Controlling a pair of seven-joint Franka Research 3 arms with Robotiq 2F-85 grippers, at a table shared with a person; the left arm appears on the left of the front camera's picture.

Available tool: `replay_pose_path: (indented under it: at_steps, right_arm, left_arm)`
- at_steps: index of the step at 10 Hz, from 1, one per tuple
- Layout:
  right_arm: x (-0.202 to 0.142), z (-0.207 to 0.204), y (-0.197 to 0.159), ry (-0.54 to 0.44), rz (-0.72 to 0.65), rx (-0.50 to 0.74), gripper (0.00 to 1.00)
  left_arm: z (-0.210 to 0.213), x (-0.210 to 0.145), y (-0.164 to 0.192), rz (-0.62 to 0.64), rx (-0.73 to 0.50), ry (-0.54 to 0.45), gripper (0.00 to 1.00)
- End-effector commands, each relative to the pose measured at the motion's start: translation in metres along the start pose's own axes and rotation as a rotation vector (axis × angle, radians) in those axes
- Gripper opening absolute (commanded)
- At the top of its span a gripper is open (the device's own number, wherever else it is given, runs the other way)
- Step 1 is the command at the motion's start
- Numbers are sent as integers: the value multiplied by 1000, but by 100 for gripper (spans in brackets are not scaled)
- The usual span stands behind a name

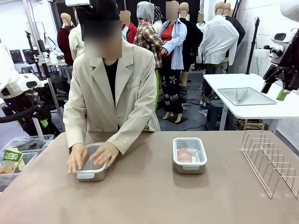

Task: Place the bread in airtight containers.
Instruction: Release when the human grabs the Airtight Container lid.

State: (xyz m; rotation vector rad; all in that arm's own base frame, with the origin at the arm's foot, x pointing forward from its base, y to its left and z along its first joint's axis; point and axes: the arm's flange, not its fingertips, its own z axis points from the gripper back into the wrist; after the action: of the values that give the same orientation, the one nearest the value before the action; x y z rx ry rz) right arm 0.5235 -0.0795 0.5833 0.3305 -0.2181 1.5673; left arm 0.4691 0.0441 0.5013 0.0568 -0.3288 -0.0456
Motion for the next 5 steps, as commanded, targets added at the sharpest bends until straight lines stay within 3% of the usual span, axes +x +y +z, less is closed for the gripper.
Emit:
replay_pose_path:
  at_steps: [1, 5]
  right_arm:
    - [0, -1, -1, 1, -6, 2, 100]
    - [0, -1, -1, 1, -6, 2, 100]
  left_arm:
    - [1, -1, 0, 15, 8, -1, 100]
    - [1, -1, 0, 15, 8, -1, 100]
